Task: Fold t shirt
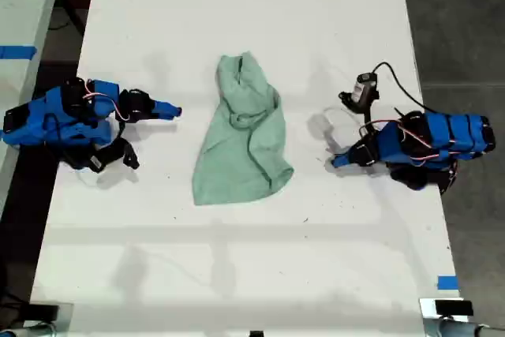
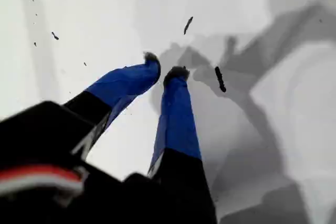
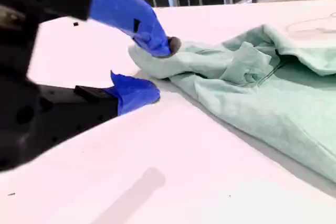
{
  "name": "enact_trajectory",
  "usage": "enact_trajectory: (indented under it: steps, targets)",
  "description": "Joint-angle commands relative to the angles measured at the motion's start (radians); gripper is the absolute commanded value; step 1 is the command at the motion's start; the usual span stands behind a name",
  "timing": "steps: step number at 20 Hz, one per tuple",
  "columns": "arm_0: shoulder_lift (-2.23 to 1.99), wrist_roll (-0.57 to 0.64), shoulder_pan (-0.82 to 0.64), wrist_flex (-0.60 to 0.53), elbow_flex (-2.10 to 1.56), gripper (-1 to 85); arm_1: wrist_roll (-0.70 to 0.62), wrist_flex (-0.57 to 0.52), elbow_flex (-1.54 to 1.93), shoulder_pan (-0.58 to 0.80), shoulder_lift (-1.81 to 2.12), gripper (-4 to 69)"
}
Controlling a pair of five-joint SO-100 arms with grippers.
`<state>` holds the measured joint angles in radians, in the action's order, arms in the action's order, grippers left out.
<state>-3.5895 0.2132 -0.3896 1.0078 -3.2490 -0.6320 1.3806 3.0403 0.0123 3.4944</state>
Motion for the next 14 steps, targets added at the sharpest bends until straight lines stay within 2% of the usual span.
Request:
enact_trajectory:
  steps: [1,6,9,10,12,13,14]
  targets:
    - [-0.008,-0.052,-0.083,0.017,-0.014,-0.3,0.239,-0.035,0.061,0.146,0.008,0.8]
    - [-0.008,-0.052,-0.092,0.011,-0.02,-0.3,0.239,-0.035,0.061,0.146,0.008,0.8]
    - [-0.002,-0.078,-0.135,0.044,0.028,-0.3,0.241,-0.035,0.061,0.147,0.008,0.8]
    - [0.049,-0.126,-0.115,0.038,0.049,-0.3,0.238,-0.035,0.061,0.153,0.008,0.8]
    - [0.371,-0.198,-0.115,0.037,0.19,-0.3,0.236,-0.035,0.061,0.155,0.008,0.8]
    - [0.512,-0.238,-0.067,0.046,0.296,-0.3,0.236,-0.035,0.061,0.158,0.008,0.8]
    - [0.669,-0.265,-0.026,0.095,0.434,-0.3,0.233,-0.035,0.061,0.16,0.008,0.8]
